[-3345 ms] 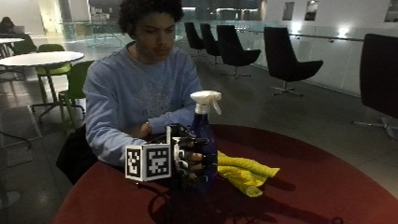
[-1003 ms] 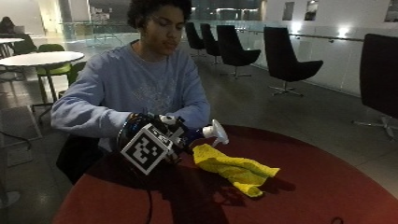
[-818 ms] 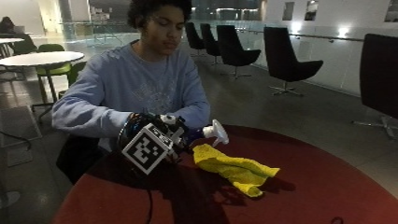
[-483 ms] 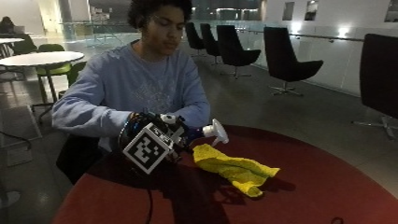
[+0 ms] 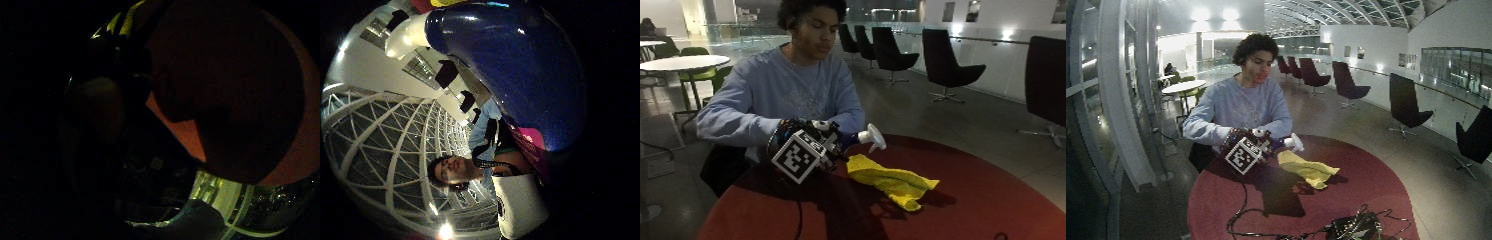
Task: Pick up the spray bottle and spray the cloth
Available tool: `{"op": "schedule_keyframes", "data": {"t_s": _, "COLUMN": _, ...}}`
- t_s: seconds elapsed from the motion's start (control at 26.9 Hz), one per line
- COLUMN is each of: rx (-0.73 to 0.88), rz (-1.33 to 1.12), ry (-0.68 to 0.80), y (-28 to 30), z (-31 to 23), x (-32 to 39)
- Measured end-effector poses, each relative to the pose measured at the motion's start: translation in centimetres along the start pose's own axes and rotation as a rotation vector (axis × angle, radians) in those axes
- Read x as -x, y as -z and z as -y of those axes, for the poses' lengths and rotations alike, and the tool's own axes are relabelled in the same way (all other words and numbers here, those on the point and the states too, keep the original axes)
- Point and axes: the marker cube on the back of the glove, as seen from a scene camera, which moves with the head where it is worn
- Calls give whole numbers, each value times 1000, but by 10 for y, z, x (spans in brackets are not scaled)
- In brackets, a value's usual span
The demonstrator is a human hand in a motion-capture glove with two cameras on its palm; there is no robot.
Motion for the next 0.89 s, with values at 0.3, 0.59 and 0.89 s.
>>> {"op": "schedule_keyframes", "data": {"t_s": 0.3, "rx": -119, "rz": 170, "ry": 358, "y": -30, "z": 5, "x": 59}}
{"op": "schedule_keyframes", "data": {"t_s": 0.59, "rx": -84, "rz": 323, "ry": 729, "y": -73, "z": 44, "x": 123}}
{"op": "schedule_keyframes", "data": {"t_s": 0.89, "rx": -155, "rz": 255, "ry": 884, "y": -112, "z": 110, "x": 150}}
